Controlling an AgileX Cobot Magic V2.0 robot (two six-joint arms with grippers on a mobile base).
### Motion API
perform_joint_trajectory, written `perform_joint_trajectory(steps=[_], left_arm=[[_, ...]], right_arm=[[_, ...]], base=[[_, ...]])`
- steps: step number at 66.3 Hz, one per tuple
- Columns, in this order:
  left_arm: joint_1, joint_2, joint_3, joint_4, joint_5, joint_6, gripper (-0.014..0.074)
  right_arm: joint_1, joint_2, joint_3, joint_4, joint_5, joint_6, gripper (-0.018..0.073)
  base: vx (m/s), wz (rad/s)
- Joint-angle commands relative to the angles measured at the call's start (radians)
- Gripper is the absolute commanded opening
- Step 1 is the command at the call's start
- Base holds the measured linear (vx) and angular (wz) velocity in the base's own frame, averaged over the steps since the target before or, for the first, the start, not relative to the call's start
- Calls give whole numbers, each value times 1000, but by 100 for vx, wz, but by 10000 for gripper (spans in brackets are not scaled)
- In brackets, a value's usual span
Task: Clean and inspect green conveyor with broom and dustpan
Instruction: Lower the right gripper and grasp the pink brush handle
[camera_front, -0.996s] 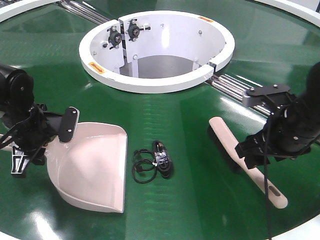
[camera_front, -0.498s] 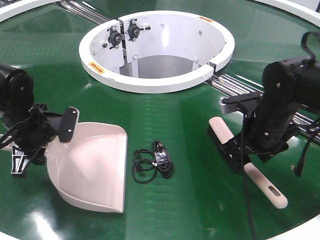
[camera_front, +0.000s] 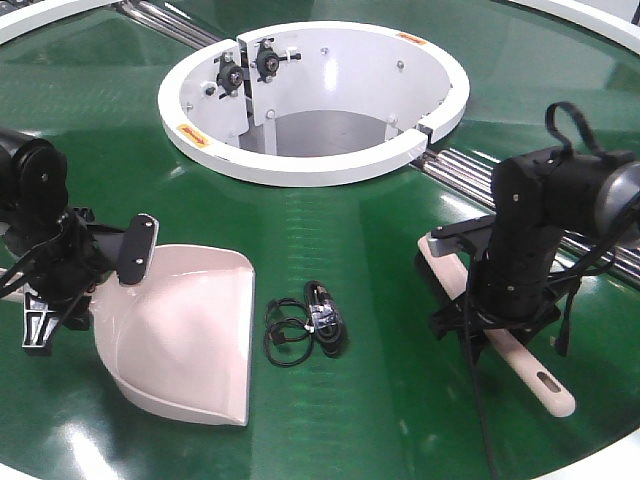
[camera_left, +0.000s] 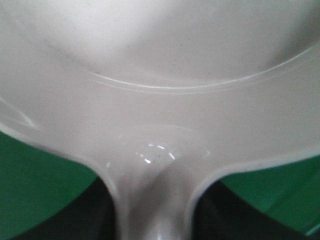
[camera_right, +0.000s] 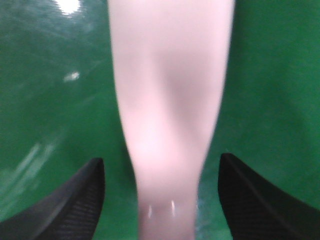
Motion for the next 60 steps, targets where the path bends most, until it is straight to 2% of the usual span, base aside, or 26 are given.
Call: perform_joint_trajectory(steps=[1,10,17,37,60], left_arm=[[-6,-45,-29,-9,-20,-14,-6],[-6,-45,-29,-9,-20,-14,-6],[-6,-45,-29,-9,-20,-14,-6],[-6,-45,-29,-9,-20,-14,-6],[-6,-45,-29,-9,-20,-14,-6]], right_arm=[[-1,-14,-35,-8,-10,-3,474],[-1,15,-38,-6,-26,9,463],[-1,22,-38,-6,-46,26,400],[-1,7,-38,-14,-58,67,-10],[0,-112,-38,-8,-15,145,-6]], base=[[0,0],[0,0],[0,0],[0,0],[0,0]])
